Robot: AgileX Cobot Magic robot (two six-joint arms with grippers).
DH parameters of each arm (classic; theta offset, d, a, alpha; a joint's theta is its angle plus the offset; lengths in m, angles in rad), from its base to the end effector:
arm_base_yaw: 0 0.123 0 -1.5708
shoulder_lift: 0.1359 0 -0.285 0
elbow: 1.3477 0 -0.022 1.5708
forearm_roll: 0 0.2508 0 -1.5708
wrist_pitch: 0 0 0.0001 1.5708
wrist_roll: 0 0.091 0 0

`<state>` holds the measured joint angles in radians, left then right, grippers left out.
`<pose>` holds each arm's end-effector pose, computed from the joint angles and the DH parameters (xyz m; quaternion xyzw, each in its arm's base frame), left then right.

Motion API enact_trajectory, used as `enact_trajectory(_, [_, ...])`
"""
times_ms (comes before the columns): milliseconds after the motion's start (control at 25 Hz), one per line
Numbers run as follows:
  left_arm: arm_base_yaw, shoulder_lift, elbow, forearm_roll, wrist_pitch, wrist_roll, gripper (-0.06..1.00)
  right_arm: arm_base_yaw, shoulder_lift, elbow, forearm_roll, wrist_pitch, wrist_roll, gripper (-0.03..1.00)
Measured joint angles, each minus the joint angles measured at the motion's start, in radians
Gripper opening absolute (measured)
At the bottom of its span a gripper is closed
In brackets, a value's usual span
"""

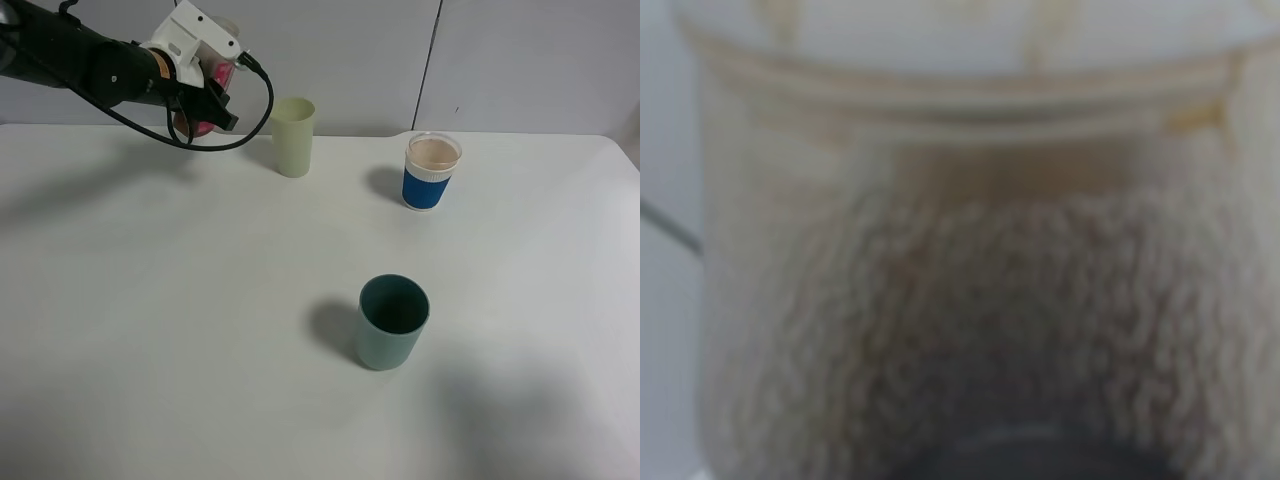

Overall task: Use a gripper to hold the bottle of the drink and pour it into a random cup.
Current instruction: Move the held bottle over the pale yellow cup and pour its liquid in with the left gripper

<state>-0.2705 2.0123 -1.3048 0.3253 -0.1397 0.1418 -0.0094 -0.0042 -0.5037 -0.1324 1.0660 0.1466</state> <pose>0.4352 -0.1248 0.1912 0.3184 0.7955 0.0308 0.5147 -0.0066 -0.0105 0.2784 0.0693 0.8479 -0.0302 0.5248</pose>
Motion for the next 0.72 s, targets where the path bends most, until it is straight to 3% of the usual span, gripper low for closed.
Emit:
enact_trajectory(280, [-0.015,0.067,-0.078,-0.001,0.044,0.08,0.35,0.0,0.0,0.0,0.0,0.0,0.0,1.0])
enact_trajectory(720, [-0.021,0.119,-0.163,0.027,0.112,0.088,0.35,0.0,0.0,0.0,0.0,0.0,0.0,1.0])
